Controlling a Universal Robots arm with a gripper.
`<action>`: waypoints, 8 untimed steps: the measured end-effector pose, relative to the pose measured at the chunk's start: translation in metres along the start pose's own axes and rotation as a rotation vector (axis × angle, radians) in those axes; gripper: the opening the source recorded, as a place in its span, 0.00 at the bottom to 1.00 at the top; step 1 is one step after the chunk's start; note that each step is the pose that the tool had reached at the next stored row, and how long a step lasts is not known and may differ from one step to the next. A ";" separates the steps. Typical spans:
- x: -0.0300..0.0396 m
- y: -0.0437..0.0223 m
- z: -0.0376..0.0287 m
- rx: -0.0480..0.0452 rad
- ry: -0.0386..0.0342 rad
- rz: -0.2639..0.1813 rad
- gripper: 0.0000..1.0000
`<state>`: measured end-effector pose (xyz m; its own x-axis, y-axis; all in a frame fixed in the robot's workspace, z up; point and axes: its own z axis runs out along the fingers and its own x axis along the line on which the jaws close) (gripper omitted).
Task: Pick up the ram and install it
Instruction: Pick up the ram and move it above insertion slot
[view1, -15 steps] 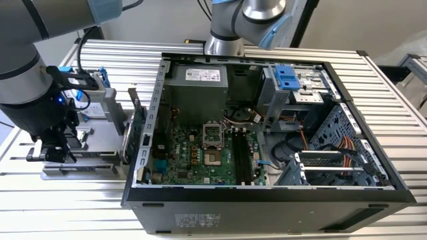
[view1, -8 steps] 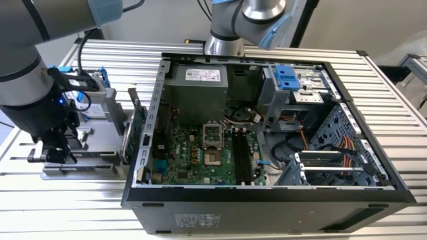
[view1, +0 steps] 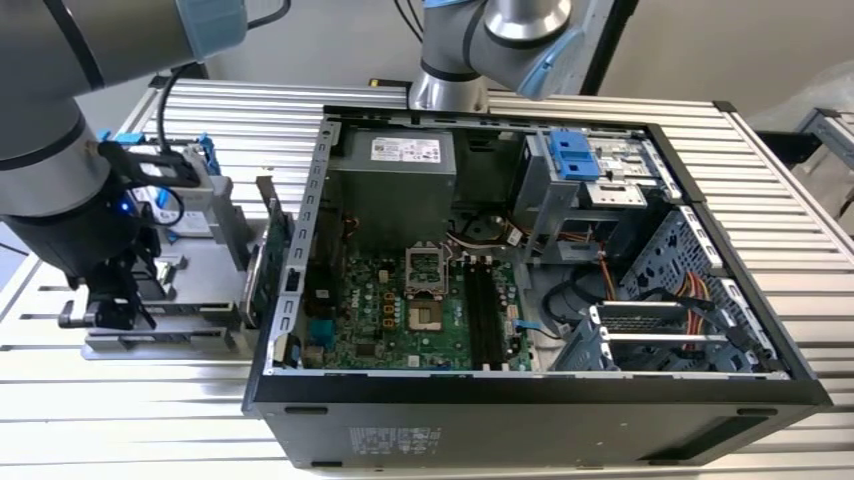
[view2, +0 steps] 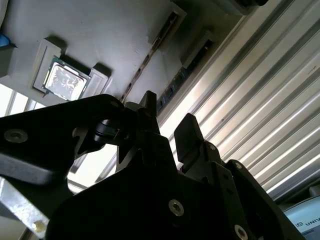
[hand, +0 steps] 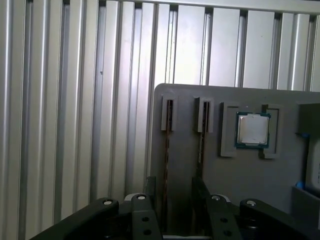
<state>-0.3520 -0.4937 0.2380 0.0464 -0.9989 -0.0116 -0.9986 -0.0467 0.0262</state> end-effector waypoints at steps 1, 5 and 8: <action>0.0000 0.0000 0.0005 0.0000 0.0002 0.000 1.00; 0.0000 0.0000 0.0025 0.0000 0.0005 0.000 1.00; 0.0000 0.0000 0.0040 0.0000 0.0006 0.000 1.00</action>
<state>-0.3520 -0.4937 0.2340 0.0463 -0.9989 -0.0110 -0.9986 -0.0466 0.0262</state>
